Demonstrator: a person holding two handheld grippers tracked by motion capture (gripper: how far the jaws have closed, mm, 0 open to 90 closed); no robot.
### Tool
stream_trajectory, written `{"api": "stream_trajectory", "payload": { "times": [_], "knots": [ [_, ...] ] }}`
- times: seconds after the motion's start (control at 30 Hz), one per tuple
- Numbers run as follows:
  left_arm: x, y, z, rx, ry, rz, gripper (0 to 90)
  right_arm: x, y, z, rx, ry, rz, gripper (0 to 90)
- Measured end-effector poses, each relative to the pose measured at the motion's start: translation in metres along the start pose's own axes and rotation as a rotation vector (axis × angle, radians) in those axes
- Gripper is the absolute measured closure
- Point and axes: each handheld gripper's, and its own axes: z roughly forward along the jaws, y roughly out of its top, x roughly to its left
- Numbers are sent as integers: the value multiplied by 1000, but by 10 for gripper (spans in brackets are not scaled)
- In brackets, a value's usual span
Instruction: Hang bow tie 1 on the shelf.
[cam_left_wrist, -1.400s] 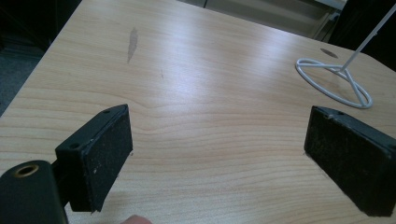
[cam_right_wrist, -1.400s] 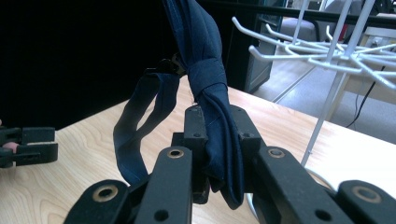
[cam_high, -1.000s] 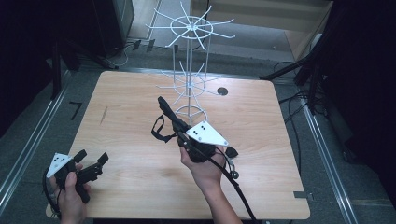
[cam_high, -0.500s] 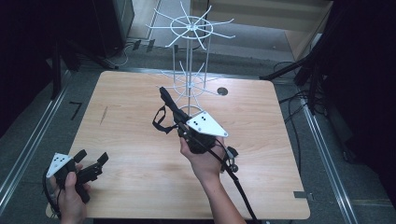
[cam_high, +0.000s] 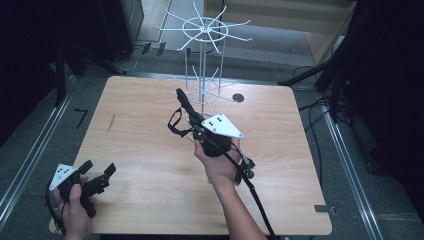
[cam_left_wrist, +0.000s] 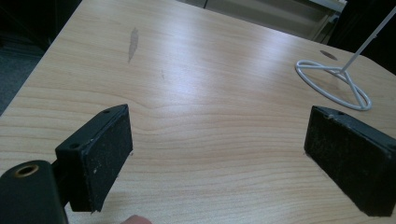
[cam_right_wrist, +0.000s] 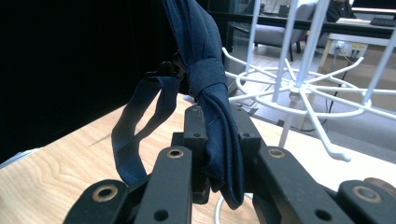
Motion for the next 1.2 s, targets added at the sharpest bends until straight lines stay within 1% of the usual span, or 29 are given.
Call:
{"api": "stream_trajectory", "payload": {
  "times": [0.2,0.3,0.47,0.53,0.6,0.67,0.8,1.03,1.2],
  "knots": [
    [0,0,0,-1,-2,-1,87,-4,-1,4,9,-34,9,815],
    [0,0,0,1,0,0,87,-5,-3,6,18,-45,4,815],
    [0,0,0,0,1,0,87,-5,-7,11,32,-80,-17,814],
    [0,0,0,-3,0,-2,87,-5,-10,12,30,-89,-14,814],
    [0,0,0,-5,-1,-3,87,-5,-14,13,27,-98,-2,812],
    [0,0,0,-1,0,0,87,-5,-18,15,28,-102,7,810],
    [0,0,0,-5,-2,-5,87,-3,-23,18,33,-106,5,807],
    [0,0,0,-1,-3,0,87,-2,-30,22,47,-112,6,803],
    [0,0,0,0,-3,3,87,-3,-37,25,63,-110,22,802]
  ]
}}
